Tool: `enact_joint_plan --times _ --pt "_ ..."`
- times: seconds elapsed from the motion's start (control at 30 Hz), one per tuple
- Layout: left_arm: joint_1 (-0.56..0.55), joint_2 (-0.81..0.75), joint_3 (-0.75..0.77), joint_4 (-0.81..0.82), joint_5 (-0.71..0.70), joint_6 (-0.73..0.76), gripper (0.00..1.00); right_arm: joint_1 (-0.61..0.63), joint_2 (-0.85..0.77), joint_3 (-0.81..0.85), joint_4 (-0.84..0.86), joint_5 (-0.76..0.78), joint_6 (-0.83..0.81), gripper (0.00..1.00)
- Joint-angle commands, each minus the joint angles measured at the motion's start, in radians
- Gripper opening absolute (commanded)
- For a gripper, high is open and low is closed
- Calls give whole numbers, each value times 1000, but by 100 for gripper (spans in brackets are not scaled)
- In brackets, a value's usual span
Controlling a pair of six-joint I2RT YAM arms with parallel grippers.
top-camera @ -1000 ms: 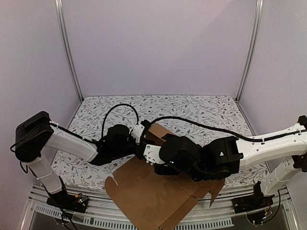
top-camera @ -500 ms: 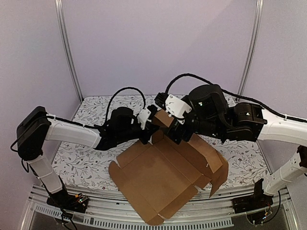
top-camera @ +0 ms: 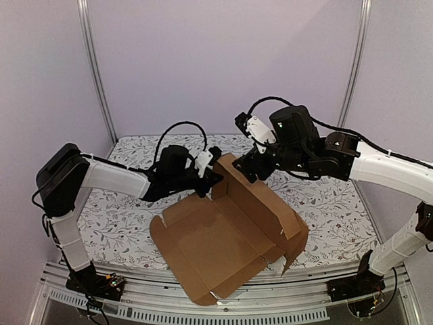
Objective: Fold the paper box
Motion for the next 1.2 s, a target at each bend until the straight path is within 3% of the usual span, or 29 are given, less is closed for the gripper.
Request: enact_joint_plan --times 0.0,0.1,0.33,0.8,1.17 --pt "9 38 -17 59 59 -41 0 -52 31 3 94 -92 110 78" --pt "9 60 -23 81 81 -54 0 -64 66 11 136 -103 139 62" --pt "9 76 -53 119 83 -61 2 -90 154 56 191 -148 209 1" --pt "9 90 -129 235 80 -119 7 -91 300 78 275 -145 285 0" --pt "9 109 -167 335 85 -155 16 -90 346 -37 370 -189 348 0"
